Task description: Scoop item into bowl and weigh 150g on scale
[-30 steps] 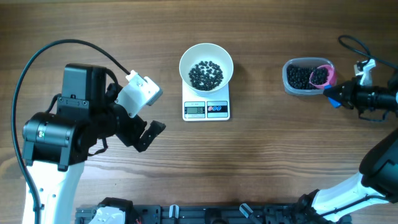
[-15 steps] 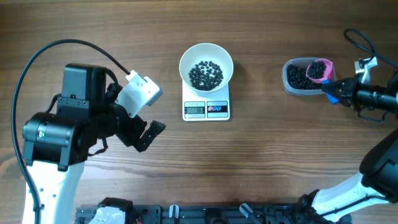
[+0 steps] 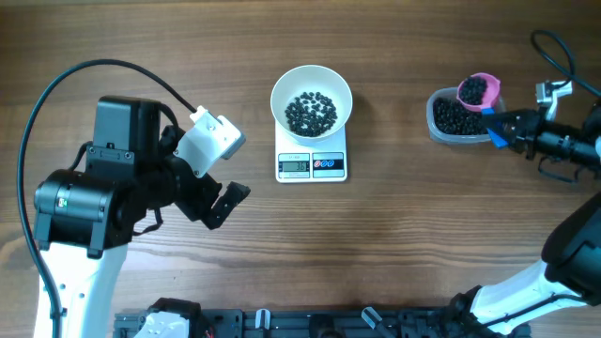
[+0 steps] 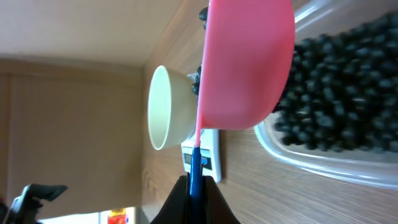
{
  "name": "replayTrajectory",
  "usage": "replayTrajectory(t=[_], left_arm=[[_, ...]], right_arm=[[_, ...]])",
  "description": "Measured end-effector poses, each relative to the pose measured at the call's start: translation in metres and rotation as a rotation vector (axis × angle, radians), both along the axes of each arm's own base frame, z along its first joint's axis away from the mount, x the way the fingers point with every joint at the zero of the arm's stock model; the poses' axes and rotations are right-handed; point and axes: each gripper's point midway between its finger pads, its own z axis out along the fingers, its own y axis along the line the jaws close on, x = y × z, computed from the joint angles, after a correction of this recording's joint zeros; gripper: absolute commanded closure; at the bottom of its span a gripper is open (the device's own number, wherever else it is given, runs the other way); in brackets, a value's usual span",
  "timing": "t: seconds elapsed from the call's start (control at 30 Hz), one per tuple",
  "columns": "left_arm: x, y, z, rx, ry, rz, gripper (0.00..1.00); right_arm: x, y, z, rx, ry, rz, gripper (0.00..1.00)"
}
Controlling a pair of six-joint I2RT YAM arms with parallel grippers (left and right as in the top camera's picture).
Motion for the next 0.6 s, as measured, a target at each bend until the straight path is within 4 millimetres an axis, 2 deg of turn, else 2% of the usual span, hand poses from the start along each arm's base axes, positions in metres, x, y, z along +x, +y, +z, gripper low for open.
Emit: replayTrajectory(t=[0.4,0.57,0.6], left_arm=[[0.000,0.000,0.000,0.000,0.000,0.000,0.00],[0.000,0.000,0.000,0.000,0.000,0.000,0.00],[0.000,0.000,0.000,0.000,0.000,0.000,0.00]], right_arm=[[0.009,0.067,0.011,0.066,-0.024,0.161,0.95],[0.021,0.092,0.015,0.062,-0.054,0.209,0.95],[0.025,0.105,0.020,0.049,-0.093,0.240,0.95]])
